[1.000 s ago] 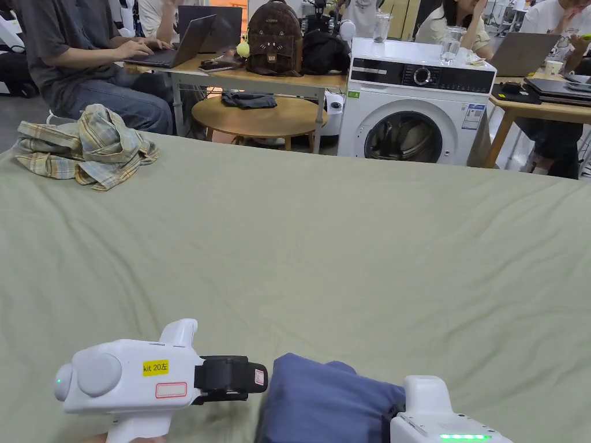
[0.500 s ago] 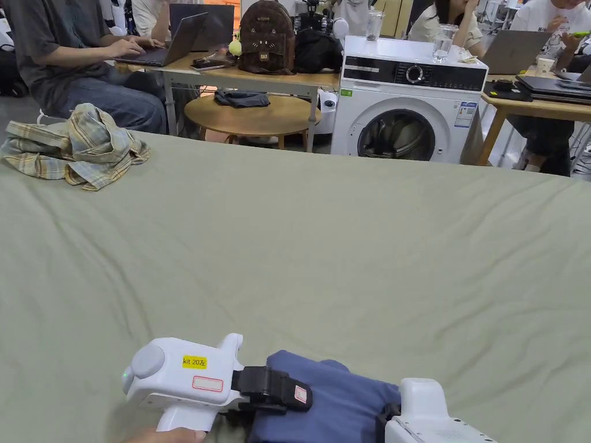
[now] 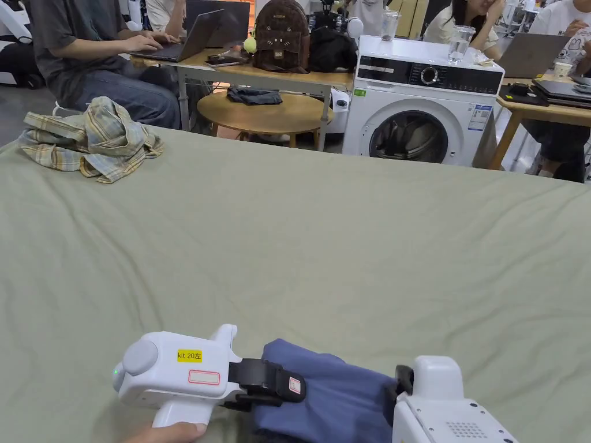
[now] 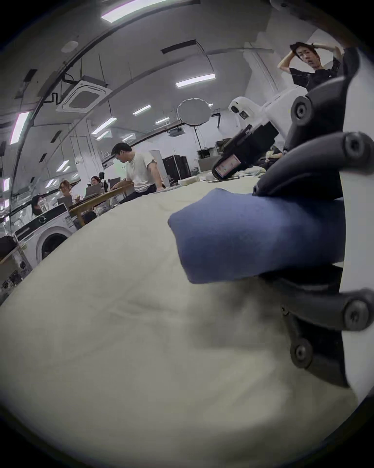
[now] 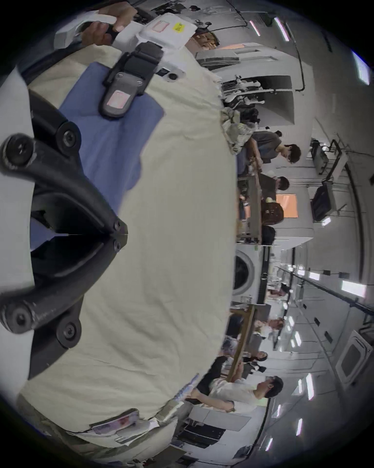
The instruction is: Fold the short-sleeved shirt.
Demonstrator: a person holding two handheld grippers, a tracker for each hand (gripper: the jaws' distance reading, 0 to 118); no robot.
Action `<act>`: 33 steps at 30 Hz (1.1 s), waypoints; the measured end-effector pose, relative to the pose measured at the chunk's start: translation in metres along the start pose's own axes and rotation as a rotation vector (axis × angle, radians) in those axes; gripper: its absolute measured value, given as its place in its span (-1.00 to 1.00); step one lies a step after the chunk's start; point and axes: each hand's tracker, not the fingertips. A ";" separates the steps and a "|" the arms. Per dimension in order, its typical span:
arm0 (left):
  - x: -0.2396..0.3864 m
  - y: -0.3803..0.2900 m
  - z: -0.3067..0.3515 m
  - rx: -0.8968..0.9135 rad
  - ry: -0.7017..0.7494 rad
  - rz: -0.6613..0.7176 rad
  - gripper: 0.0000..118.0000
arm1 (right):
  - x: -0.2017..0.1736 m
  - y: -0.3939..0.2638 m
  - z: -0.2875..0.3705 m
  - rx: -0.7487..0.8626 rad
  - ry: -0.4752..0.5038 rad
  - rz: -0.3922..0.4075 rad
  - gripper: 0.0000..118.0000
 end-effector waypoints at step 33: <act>-0.062 0.037 0.430 0.227 0.648 0.165 -0.53 | -0.187 0.088 -0.051 0.138 0.210 0.141 -1.00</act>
